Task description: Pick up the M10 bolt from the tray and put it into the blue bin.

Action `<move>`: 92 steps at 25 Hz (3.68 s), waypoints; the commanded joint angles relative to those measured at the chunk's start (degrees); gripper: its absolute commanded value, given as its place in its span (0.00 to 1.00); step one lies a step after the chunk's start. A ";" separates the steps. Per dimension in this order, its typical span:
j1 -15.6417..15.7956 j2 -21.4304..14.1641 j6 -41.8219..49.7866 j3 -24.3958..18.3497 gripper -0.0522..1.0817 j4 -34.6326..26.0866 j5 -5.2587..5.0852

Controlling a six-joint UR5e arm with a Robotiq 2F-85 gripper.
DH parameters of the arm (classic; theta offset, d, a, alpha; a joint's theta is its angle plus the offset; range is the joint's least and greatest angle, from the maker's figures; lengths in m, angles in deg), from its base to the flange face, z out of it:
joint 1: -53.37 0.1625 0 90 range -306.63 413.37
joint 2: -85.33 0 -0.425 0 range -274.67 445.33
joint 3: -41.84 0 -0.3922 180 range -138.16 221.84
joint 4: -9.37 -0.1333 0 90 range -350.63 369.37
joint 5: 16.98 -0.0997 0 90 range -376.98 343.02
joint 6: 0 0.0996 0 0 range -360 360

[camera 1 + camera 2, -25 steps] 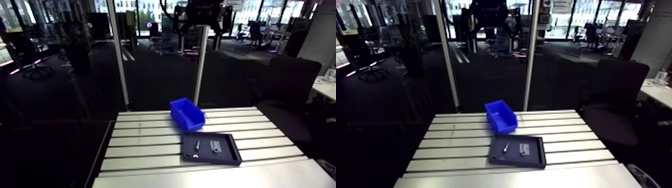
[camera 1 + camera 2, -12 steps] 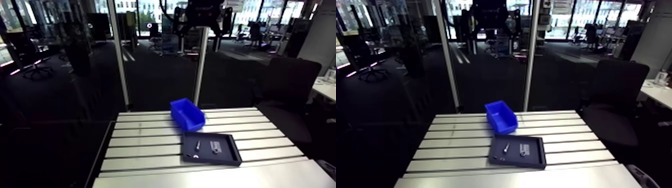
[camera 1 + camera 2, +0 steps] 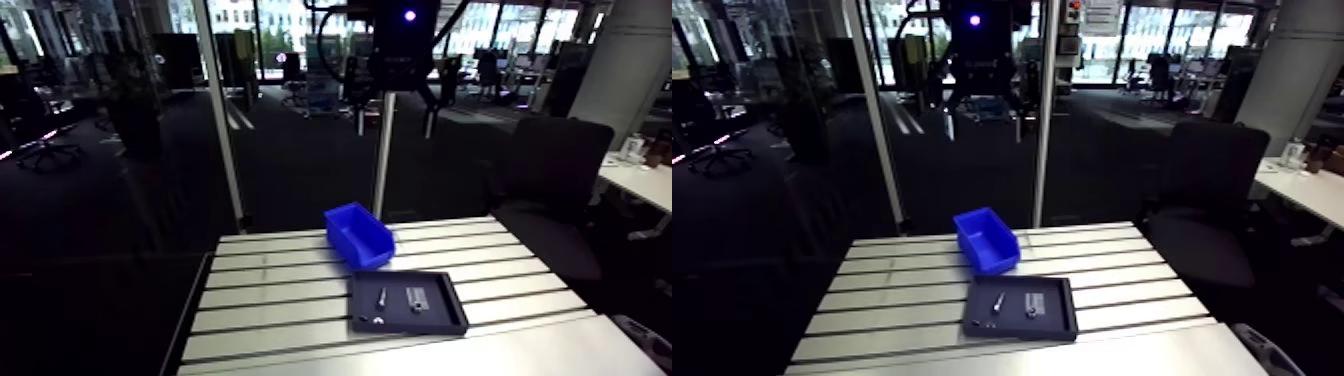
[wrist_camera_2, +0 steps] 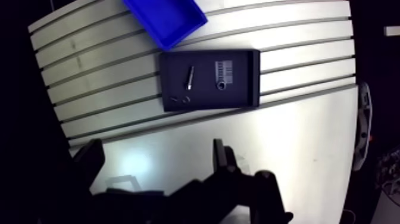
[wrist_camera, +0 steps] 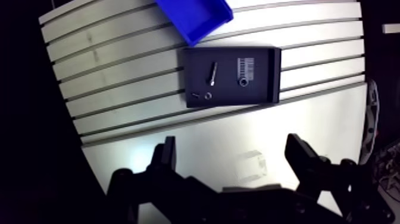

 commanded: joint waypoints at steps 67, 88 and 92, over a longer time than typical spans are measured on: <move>-3.08 12.75 4.41 24.80 0.06 31.97 -0.48; -3.17 16.97 4.41 26.11 0.09 35.13 -0.48; -3.08 17.06 4.41 26.11 0.12 35.13 -0.48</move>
